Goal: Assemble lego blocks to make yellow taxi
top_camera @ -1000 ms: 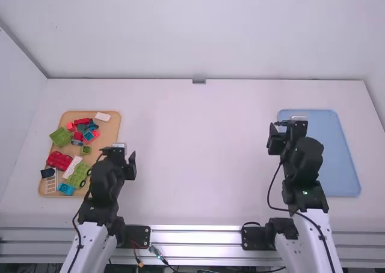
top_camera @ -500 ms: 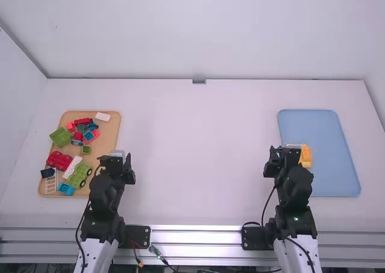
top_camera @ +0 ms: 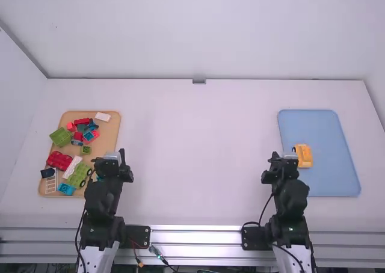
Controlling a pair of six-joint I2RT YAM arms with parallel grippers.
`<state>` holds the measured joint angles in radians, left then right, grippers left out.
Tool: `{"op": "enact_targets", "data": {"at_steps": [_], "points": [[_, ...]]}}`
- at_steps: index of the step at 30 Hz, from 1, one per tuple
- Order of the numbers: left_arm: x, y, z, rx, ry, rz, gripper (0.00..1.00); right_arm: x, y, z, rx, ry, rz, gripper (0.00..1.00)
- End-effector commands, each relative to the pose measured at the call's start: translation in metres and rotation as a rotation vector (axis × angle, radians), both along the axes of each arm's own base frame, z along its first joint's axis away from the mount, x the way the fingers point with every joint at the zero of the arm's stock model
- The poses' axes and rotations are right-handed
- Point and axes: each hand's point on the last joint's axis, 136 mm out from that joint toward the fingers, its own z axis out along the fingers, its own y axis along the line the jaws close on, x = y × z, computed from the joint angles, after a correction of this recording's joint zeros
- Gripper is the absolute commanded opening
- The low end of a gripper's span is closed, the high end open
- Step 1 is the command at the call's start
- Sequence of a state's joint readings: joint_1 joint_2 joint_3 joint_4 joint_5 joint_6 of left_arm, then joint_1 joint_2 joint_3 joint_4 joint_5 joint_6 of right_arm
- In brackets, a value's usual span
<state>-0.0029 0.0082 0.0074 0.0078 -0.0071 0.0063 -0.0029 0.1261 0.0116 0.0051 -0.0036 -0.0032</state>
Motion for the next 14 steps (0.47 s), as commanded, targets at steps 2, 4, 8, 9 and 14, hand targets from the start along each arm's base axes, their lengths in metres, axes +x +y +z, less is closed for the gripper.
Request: {"op": "enact_targets", "data": {"at_steps": [2,4,8,9,14], "points": [[0.0,-0.001,-0.004,-0.007,0.007,-0.004,0.0,-0.001,0.0,0.003,0.002,-0.029,-0.001,0.0],[0.0,-0.001,-0.004,-0.007,0.007,-0.004,0.0,-0.001,0.0,0.009,0.002,-0.053,-0.001,0.0],[0.0,-0.001,-0.004,-0.007,0.007,-0.004,0.0,-0.002,0.0,0.018,0.002,-0.091,-0.001,0.0],[0.0,-0.001,-0.004,-0.007,0.007,-0.004,0.0,-0.003,0.0,0.02,0.002,-0.102,-0.001,0.0],[0.0,-0.001,-0.004,-0.007,0.007,-0.004,0.0,-0.003,0.0,0.022,0.002,-0.109,-0.001,0.0]]}}
